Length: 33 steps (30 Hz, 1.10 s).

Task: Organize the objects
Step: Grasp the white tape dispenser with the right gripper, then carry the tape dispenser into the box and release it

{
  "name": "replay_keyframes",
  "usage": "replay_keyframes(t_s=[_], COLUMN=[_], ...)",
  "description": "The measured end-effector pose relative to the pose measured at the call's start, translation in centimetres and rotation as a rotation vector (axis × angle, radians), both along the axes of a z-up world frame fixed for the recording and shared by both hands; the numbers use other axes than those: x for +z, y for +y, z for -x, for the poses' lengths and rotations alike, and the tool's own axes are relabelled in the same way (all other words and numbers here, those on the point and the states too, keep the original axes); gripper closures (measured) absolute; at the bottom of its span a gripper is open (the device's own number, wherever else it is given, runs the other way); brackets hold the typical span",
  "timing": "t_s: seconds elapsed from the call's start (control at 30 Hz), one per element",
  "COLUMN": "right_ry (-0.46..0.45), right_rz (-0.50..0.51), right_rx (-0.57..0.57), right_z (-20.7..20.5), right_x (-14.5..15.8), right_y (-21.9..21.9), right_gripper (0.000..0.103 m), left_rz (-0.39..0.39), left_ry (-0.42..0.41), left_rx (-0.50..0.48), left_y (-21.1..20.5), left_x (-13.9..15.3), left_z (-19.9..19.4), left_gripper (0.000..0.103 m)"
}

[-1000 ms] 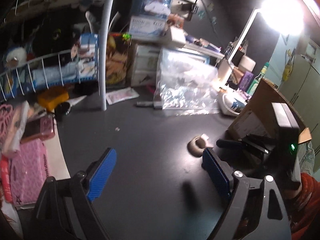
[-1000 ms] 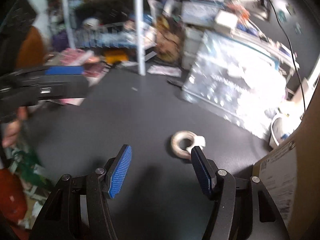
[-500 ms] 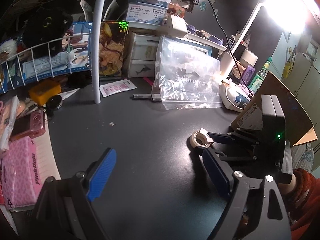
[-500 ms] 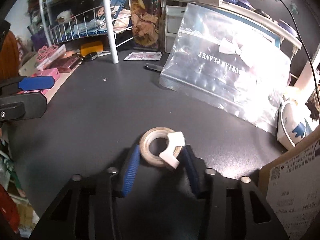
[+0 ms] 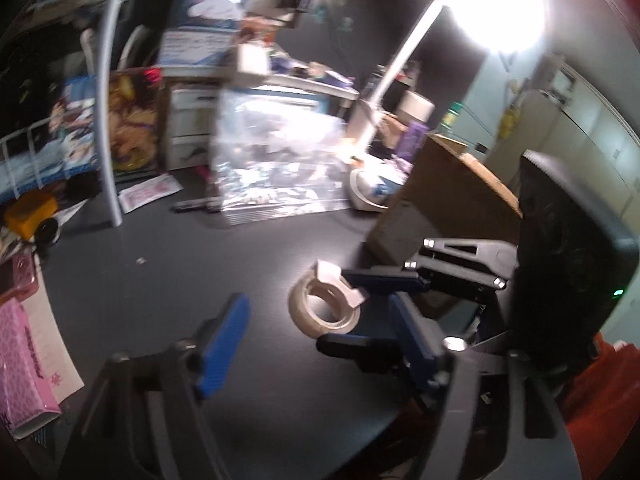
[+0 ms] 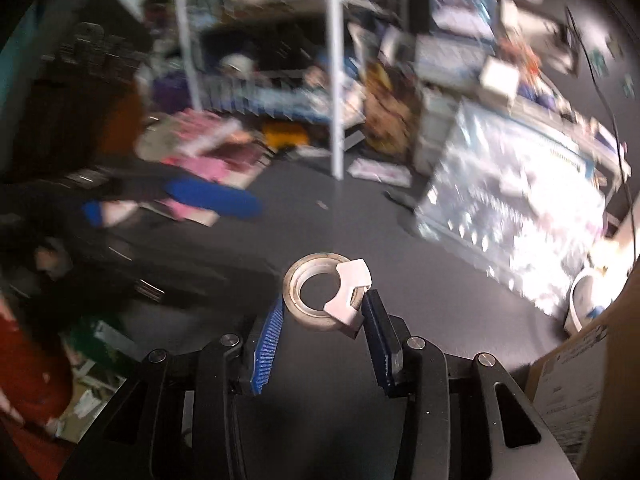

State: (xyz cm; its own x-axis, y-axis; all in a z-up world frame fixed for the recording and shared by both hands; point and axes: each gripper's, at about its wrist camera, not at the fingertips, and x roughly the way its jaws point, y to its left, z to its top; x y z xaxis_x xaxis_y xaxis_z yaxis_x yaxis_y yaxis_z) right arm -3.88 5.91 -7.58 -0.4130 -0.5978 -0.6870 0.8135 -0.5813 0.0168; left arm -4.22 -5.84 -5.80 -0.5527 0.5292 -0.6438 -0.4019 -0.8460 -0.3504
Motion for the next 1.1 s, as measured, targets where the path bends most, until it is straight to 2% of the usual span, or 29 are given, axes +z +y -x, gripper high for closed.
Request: replay_keyframes(t_s=[0.07, 0.2, 0.3, 0.5, 0.63, 0.8, 1.07, 1.1], right_ry=[0.045, 0.118, 0.179, 0.227, 0.241, 0.227, 0.136, 0.127], right_rz=[0.004, 0.010, 0.000, 0.000, -0.003, -0.017, -0.039, -0.040], right_rx=[0.021, 0.049, 0.038, -0.029, -0.088, -0.162, -0.253, -0.259], right_z=[-1.3, -3.2, -4.0, -3.9, -2.9, -1.2, 2.2, 2.5], right_x=[1.5, 3.8, 5.4, 7.8, 9.3, 10.1, 9.4, 9.2], right_y=[0.2, 1.2, 2.7, 7.4, 11.2, 15.6, 21.1, 21.5], right_gripper=[0.067, 0.067, 0.067, 0.067, 0.067, 0.067, 0.067, 0.067], left_rz=[-0.011, 0.008, 0.032, 0.049, 0.048, 0.046, 0.087, 0.100], left_ry=[0.019, 0.052, 0.082, 0.133, 0.144, 0.111, 0.052, 0.049], left_rx=[-0.034, -0.078, -0.112, -0.178, -0.234, -0.322, -0.376, -0.367], left_y=[0.8, 2.6, 4.7, 9.7, 13.5, 19.0, 24.5, 24.8], left_x=[1.4, 3.4, 5.1, 7.7, 8.9, 9.4, 8.4, 8.3], left_z=[-0.5, -1.1, -1.2, -0.1, 1.5, 4.4, 7.2, 7.4], left_gripper=[0.054, 0.062, 0.064, 0.064, 0.064, 0.064, 0.064, 0.060])
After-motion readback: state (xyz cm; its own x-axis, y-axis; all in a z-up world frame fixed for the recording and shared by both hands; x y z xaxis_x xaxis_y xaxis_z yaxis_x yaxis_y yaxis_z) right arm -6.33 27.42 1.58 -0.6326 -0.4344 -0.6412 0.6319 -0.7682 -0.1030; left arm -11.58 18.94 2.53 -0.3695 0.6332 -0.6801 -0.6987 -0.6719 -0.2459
